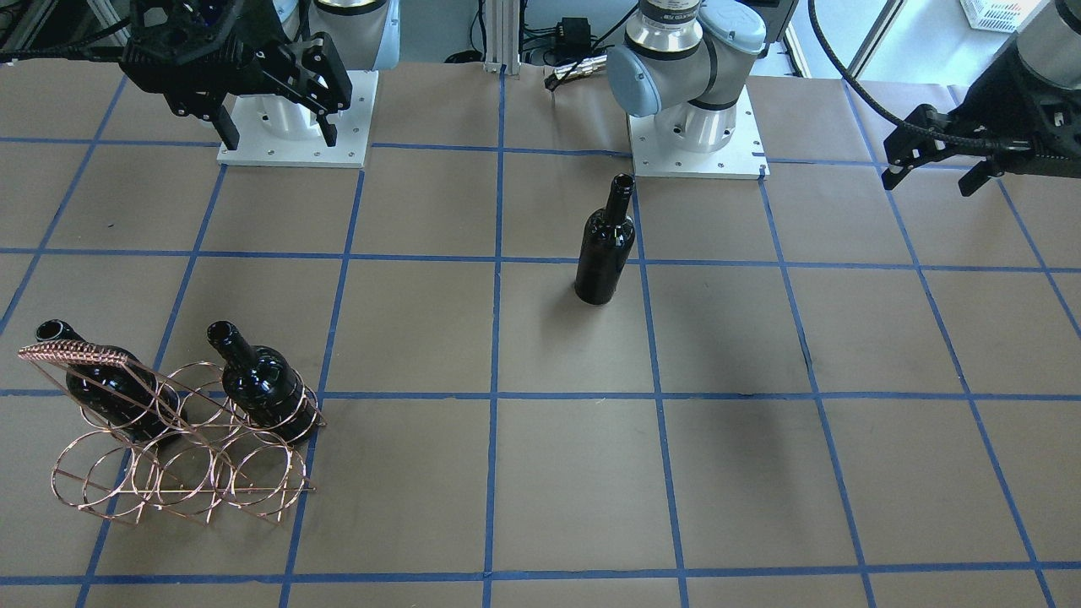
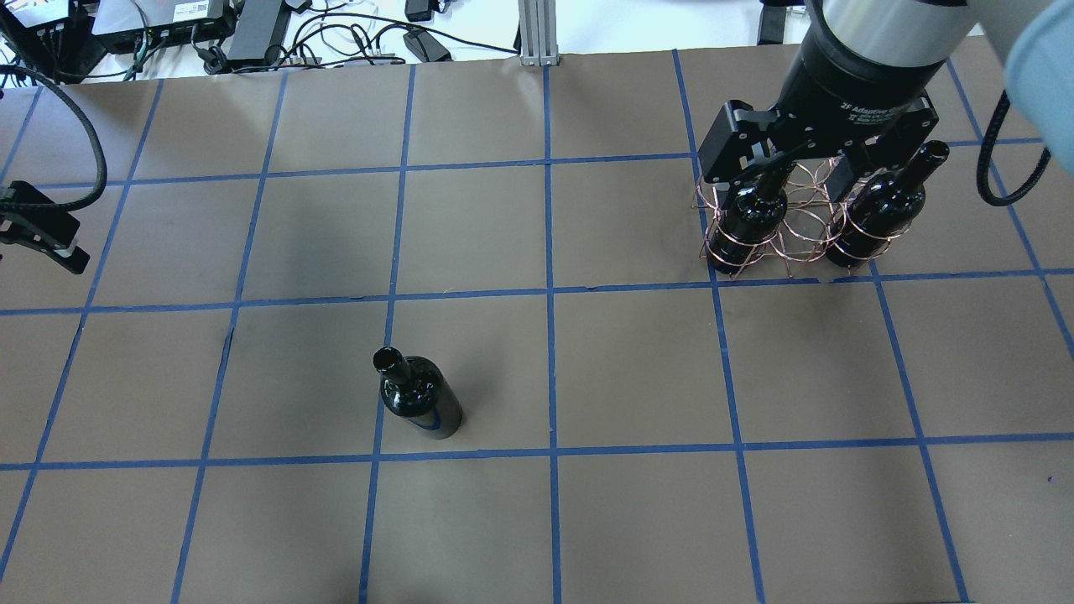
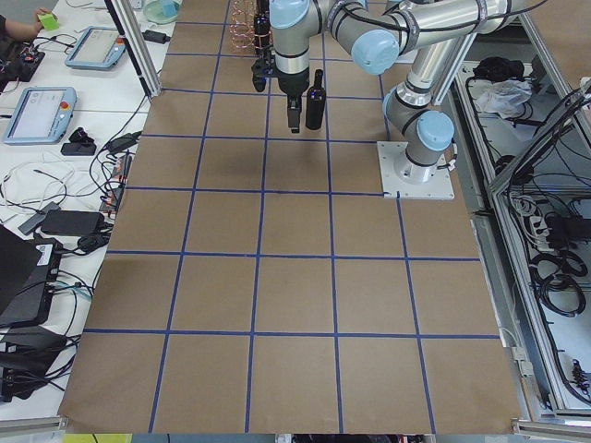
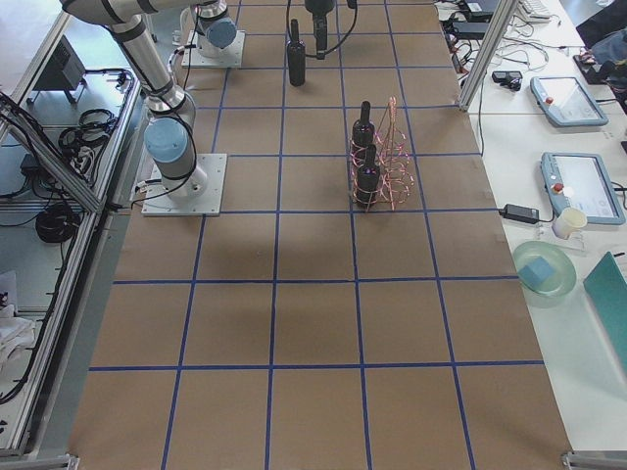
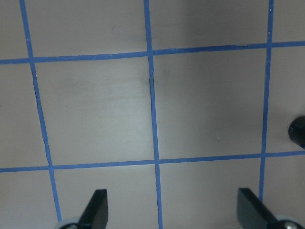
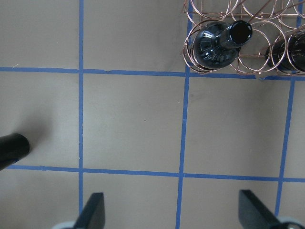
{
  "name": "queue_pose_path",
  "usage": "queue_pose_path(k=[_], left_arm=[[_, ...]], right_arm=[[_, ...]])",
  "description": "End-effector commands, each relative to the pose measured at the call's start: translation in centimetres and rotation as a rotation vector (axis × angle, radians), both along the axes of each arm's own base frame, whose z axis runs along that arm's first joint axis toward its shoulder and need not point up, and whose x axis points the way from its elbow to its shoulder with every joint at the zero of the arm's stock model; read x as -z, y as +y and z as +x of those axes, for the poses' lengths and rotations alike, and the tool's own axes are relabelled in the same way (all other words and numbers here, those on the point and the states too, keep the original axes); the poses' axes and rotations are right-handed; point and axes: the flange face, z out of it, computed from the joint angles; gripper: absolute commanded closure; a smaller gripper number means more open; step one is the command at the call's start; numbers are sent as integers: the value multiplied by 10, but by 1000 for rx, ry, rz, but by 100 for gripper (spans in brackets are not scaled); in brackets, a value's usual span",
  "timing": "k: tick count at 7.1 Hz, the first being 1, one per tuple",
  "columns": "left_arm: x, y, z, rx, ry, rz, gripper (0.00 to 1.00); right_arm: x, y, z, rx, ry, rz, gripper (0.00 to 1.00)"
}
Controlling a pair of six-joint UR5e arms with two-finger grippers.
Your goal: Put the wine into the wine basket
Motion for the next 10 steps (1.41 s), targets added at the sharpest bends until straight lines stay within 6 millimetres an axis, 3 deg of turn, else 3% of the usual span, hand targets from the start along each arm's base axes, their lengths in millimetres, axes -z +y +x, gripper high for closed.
queue_pose_path(k=[1,10], left_arm=[[-1,2,5,5,-4,-5,1],[2,1,7,37,-3,-18,0]], right_arm=[[0,0,0,0,1,0,0],[0,0,-1,-3,8,0,0]])
